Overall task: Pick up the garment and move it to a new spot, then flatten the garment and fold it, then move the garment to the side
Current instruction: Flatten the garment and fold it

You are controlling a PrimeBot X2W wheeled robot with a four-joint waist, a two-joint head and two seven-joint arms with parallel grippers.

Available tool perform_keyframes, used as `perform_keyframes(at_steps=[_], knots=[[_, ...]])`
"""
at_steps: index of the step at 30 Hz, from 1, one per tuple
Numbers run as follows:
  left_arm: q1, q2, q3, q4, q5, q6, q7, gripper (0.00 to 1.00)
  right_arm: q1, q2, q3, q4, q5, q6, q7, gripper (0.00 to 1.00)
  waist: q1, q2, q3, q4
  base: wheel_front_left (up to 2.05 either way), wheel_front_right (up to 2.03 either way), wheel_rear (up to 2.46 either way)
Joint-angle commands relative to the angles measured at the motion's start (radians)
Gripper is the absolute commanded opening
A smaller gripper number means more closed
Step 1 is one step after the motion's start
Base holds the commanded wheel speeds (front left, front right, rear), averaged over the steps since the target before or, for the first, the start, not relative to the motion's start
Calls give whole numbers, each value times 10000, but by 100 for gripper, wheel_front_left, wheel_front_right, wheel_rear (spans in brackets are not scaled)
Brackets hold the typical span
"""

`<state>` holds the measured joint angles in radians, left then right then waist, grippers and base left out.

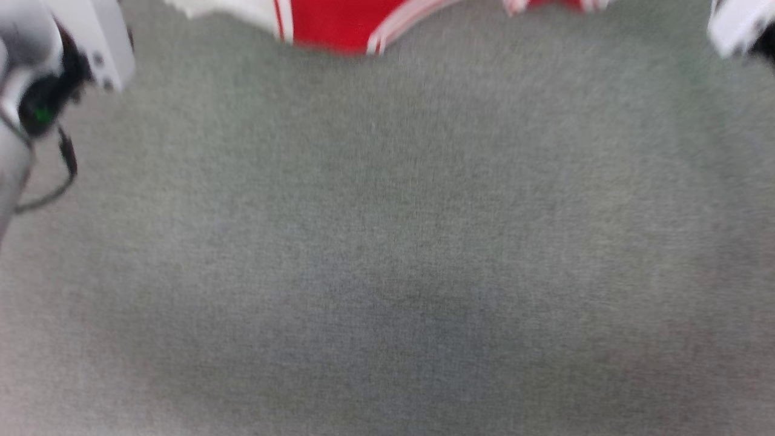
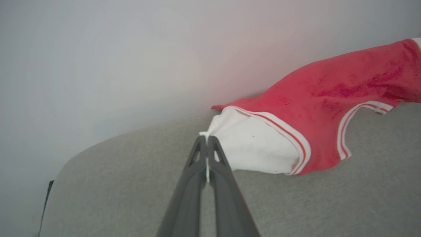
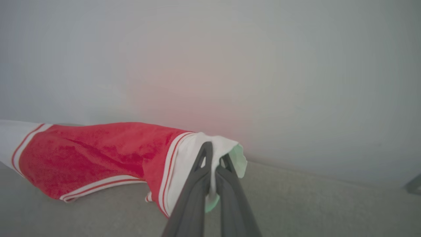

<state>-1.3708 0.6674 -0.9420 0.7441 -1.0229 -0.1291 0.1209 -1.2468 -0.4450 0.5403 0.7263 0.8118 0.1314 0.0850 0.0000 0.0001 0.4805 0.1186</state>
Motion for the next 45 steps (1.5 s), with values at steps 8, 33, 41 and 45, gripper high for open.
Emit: perform_keyframes(at_steps=[8, 33, 41, 45], knots=[[2455, 1536, -372, -2226, -615, 537, 648, 0, 2904, -1265, 437, -1872, 1217, -15, 1811, 0, 0, -1, -2839, -517, 0, 0, 0], [8489, 6796, -1073, -11298, -2868, 5302, -289, 0, 11713, -2607, -3097, -7959, 1727, -15, 7133, 0, 0, -1, -3465, -603, 0, 0, 0], [8773, 5956, -1342, -10561, -2692, 5100, -774, 0, 12406, -1062, -3904, -8696, 172, -15, 8183, 0, 0, -1, -3103, -518, 0, 0, 0], [8596, 5457, -1369, -10054, -2526, 4896, -864, 0, 12025, -512, -3873, -8308, -757, -15, 8223, 0, 0, -1, -2970, -481, 0, 0, 0]])
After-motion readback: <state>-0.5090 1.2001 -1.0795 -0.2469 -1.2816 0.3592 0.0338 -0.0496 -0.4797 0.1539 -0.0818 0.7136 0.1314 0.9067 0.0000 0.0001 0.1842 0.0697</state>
